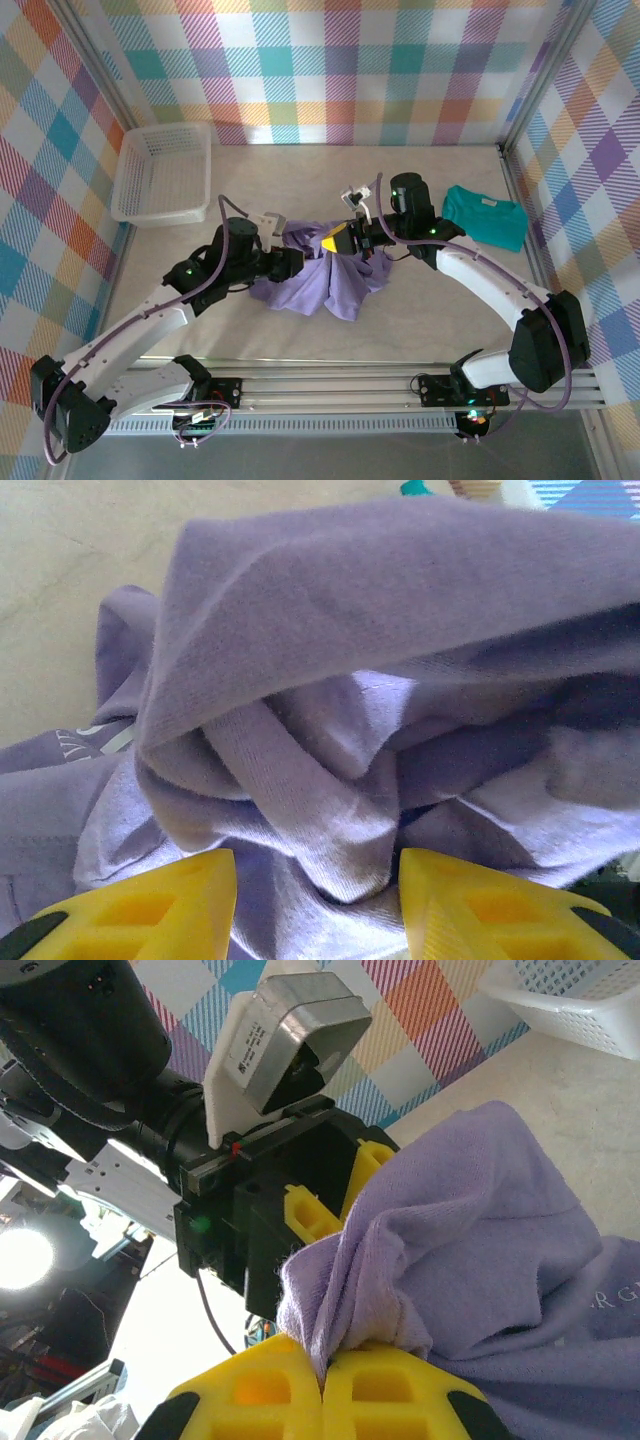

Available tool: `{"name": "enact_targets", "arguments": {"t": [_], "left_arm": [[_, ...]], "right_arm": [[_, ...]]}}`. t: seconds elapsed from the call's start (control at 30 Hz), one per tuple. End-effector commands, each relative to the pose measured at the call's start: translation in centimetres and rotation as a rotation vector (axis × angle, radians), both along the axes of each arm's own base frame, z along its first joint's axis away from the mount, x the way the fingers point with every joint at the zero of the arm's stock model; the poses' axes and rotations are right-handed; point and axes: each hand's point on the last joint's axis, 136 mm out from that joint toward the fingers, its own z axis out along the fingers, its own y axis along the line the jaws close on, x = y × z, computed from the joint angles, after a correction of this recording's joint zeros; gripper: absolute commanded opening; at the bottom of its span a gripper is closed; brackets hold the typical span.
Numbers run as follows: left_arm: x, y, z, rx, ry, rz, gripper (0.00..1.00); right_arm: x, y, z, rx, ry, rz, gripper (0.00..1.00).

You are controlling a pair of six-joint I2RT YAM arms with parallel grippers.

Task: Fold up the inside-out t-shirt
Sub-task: Adjust the T-shirt at the center of the table.

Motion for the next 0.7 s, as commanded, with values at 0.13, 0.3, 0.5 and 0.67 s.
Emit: {"name": "enact_targets", "arguments": {"t": [0.13, 0.3, 0.5, 0.67], "left_arm": [[0.5, 1.1, 3.2, 0.072, -0.161, 0.026, 0.42], [1.3, 0.0, 2.2, 0.084, -0.089, 0.024, 0.45], [1.9, -2.1, 1.9, 0.018, -0.048, -0.005, 0.51], [3.4, -2.6, 1.5, 0.035, -0.051, 0.022, 0.44]], "right_arm": [[0.3, 0.0, 0.9, 0.012, -0.018, 0.007, 0.00], [0.3, -0.1, 1.1, 0.016, -0.023, 0.004, 0.00], [0.2, -0.1, 1.1, 0.017, -0.023, 0.005, 0.00], [-0.1, -0.3, 1.2, 0.019, -0.032, 0.006, 0.00]]}}
